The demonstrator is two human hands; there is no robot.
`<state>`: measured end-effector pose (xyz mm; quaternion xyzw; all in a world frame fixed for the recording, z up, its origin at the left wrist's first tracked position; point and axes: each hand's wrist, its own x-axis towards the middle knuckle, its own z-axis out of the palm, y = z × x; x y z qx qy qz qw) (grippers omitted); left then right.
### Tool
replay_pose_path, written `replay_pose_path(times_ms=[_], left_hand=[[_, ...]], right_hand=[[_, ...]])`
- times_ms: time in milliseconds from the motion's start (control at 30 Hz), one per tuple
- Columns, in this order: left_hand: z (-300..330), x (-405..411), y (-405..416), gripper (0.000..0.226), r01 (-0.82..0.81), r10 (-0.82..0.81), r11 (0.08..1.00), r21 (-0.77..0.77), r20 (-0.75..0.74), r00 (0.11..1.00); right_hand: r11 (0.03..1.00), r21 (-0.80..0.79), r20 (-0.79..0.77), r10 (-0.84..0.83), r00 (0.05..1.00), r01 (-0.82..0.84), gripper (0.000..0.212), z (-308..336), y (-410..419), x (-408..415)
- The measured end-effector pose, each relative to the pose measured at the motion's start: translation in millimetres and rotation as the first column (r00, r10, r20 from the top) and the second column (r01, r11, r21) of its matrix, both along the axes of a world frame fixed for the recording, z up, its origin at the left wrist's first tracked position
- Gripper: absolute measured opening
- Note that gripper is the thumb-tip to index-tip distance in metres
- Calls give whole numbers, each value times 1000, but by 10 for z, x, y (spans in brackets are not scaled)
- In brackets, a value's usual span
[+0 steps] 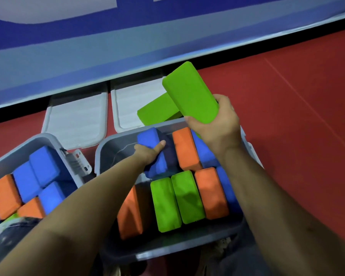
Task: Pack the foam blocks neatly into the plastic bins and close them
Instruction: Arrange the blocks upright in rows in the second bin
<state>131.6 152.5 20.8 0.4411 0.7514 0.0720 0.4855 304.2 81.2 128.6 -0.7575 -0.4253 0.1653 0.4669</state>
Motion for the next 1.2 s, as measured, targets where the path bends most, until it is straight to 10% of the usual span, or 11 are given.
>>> replay_pose_path(times_ms=[233, 1200], left_hand=[[-231, 89, -20, 74, 17, 6, 998, -60, 357, 934], [-812, 563, -30, 79, -84, 68, 995, 52, 259, 963]], right_hand=[[1000, 7, -93, -6, 996, 6, 72, -41, 35, 36], [991, -113, -223, -99, 970, 76, 59, 162, 173, 68]])
